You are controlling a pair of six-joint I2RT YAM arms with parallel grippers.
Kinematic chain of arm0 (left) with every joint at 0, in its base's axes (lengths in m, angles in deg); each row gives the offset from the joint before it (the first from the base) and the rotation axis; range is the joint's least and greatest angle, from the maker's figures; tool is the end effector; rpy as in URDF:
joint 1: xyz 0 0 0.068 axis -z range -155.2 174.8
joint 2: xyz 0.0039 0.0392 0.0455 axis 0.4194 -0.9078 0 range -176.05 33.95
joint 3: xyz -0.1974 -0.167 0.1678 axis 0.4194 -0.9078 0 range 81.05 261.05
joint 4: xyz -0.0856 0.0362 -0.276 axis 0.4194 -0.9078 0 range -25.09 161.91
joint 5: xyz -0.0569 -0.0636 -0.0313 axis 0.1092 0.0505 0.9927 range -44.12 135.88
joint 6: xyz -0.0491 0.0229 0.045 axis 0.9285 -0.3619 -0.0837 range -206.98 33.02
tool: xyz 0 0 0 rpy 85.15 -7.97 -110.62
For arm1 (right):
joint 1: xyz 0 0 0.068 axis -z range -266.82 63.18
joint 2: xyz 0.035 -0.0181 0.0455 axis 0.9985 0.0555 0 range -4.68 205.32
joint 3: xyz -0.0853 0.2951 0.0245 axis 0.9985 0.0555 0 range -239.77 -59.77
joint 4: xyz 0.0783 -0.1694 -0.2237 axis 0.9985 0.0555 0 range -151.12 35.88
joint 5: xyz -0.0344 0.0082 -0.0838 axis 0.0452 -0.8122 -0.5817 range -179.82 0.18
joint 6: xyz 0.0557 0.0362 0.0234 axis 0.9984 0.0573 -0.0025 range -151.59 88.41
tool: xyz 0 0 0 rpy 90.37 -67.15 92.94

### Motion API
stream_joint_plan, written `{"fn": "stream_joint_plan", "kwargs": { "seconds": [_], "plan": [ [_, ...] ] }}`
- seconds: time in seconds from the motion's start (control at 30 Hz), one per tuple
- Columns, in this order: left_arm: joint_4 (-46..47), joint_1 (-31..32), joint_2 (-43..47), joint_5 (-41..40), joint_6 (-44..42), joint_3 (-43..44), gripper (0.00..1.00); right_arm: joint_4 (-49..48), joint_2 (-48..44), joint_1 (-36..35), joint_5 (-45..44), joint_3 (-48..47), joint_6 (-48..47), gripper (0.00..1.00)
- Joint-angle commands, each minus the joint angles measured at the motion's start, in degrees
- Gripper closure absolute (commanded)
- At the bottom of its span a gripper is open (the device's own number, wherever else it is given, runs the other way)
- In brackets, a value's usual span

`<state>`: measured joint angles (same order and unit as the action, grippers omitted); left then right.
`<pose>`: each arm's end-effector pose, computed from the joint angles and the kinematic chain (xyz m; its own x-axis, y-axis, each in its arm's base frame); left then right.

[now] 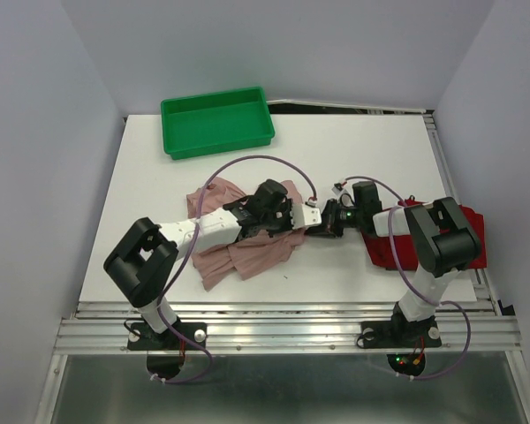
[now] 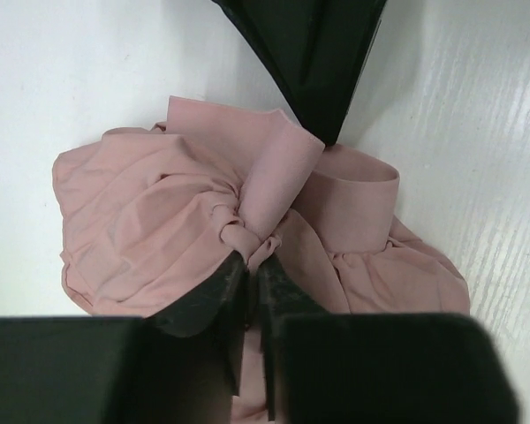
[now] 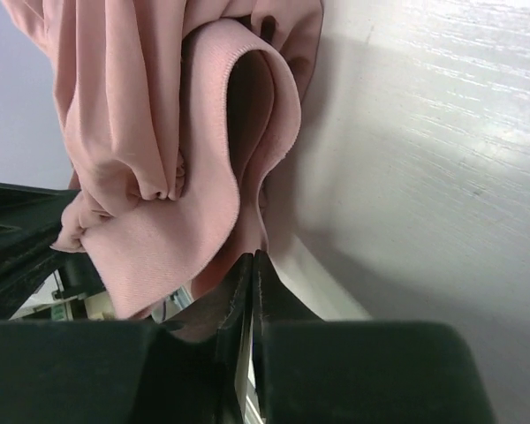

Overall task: Fold and stack the skirts
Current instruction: Fold the skirt

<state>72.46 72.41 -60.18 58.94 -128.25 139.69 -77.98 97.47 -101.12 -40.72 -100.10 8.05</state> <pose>0.2657 -0.3104 0.2269 0.2669 0.6609 -0.7014 0.8893 0.1117 0.4436 0.3244 0.1277 0.1127 -0.9611 0.1860 -0.2043 -0.0870 0.4981 0.8627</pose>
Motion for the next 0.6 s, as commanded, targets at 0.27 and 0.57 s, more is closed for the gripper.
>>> {"fn": "stream_joint_plan", "kwargs": {
  "seconds": [0.27,0.57],
  "plan": [
    [-3.0,0.2,1.5,-0.3,1.0,1.0,1.00,-5.2,-2.9,-0.4,2.3,2.4,3.6,0.29],
    [-4.1,-1.6,-0.5,1.3,4.5,4.8,1.00,-5.5,0.8,-2.5,3.7,0.4,5.0,0.29]
  ]
}}
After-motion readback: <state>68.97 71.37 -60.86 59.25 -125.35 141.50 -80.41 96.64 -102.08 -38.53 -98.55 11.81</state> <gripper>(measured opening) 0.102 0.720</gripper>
